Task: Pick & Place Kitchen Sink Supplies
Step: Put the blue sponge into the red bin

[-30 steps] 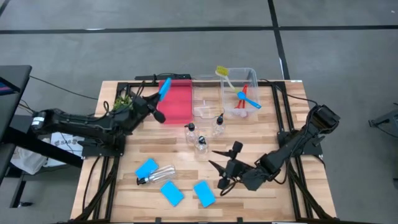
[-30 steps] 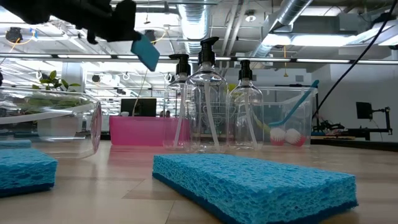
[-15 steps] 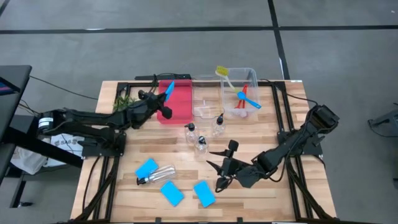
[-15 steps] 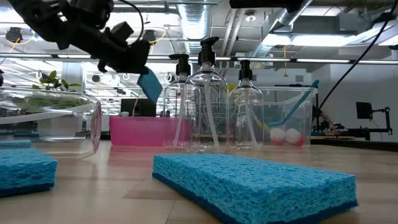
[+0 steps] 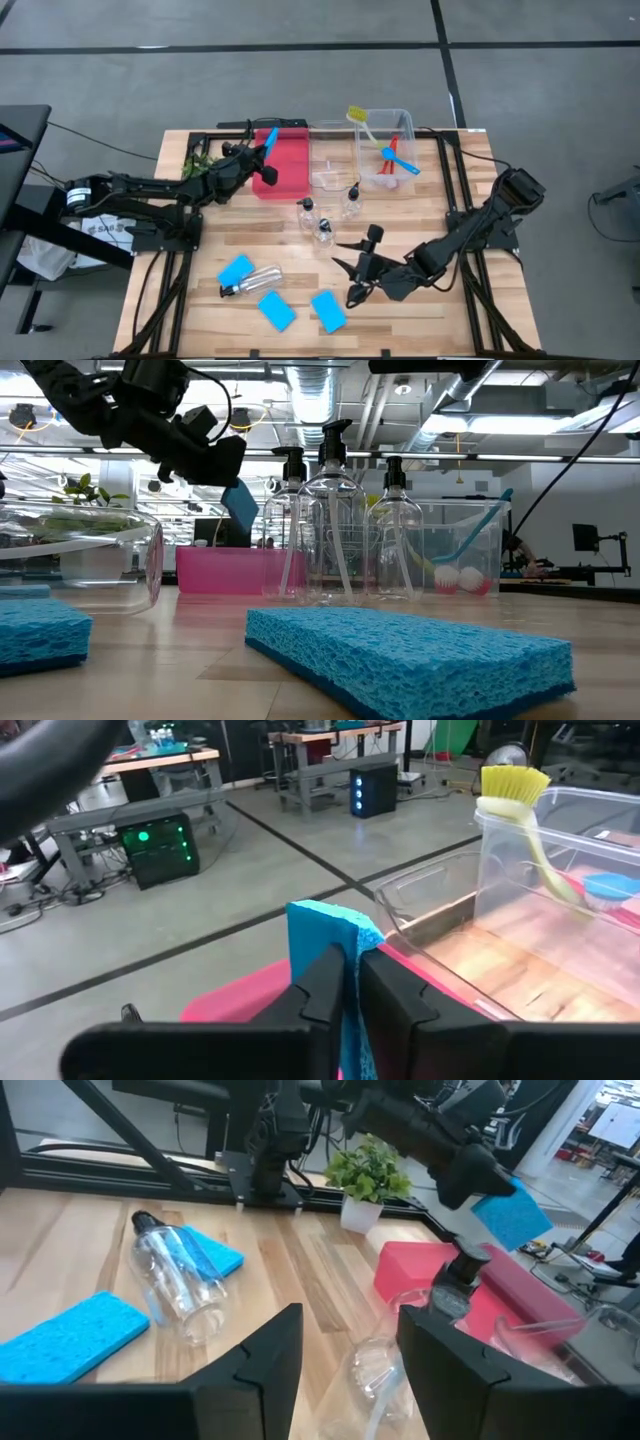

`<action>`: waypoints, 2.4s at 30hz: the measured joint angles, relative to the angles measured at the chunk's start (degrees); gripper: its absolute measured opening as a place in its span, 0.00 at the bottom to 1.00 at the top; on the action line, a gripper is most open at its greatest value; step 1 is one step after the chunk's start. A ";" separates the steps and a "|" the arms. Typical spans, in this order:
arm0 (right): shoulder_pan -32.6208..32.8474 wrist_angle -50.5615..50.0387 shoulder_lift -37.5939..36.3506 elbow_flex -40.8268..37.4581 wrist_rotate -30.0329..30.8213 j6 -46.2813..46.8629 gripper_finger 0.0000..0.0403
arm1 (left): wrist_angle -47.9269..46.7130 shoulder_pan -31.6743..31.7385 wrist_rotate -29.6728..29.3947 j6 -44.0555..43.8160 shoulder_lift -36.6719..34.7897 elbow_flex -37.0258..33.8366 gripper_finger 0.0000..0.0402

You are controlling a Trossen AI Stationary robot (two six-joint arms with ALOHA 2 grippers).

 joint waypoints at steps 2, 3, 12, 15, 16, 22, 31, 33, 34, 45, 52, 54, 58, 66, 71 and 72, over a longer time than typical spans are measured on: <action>0.04 -0.20 0.00 0.00 -0.01 0.30 0.39 | 0.00 0.00 0.00 -0.01 0.00 0.00 0.09; 0.04 -0.17 0.00 0.00 -0.01 0.32 0.39 | 0.00 0.00 0.00 -0.01 0.00 0.00 0.09; 0.04 -0.17 0.00 0.00 -1.08 0.50 0.39 | 1.33 0.00 -0.02 -0.02 0.00 0.04 0.09; 0.04 -0.15 0.00 0.00 -1.08 0.50 0.39 | 1.39 0.00 0.00 0.00 0.00 0.04 0.09; 0.04 -0.15 0.00 0.00 -1.08 0.50 0.39 | 1.38 0.00 0.00 0.24 0.00 0.04 0.09; 0.04 -0.17 0.00 0.00 -1.08 0.50 0.39 | 1.38 0.00 0.00 2.80 0.00 0.04 0.15; 0.08 -0.17 0.00 0.00 -1.21 0.52 0.39 | 2.00 -0.02 -0.01 2.79 0.00 0.04 0.24; 0.09 -0.15 0.00 0.00 -2.74 0.52 0.39 | 2.20 -0.02 0.00 2.78 0.00 0.04 0.24; 0.09 -0.15 -0.02 0.00 -3.96 0.52 0.39 | 2.27 -0.02 0.00 2.63 -0.06 0.04 0.24; -0.03 -0.82 1.43 0.00 -21.41 0.48 0.39 | 4.23 -4.35 0.49 2.58 -0.20 0.04 0.23; -2.77 -0.59 7.77 0.00 -33.01 0.48 0.39 | 4.72 -9.32 32.17 4.29 -4.03 0.04 0.23; -3.70 -0.39 9.60 -0.02 -34.02 0.47 0.39 | 4.84 -10.59 44.89 4.29 -5.76 0.06 0.23; -5.72 -0.29 12.25 0.10 -36.15 0.49 0.39 | 4.91 -12.92 59.47 4.29 -9.50 0.05 0.23; -8.66 -1.17 16.87 4.10 -41.90 2.43 0.39 | 4.71 -17.83 61.26 -6.42 -12.45 0.07 0.23; -10.79 -6.90 20.11 7.91 -47.73 2.85 0.39 | 4.94 -22.42 59.91 -6.64 -9.73 0.07 0.23; -11.03 -7.85 20.78 8.61 -48.92 2.95 0.39 | 4.94 -23.53 59.01 -6.64 -8.96 0.07 0.23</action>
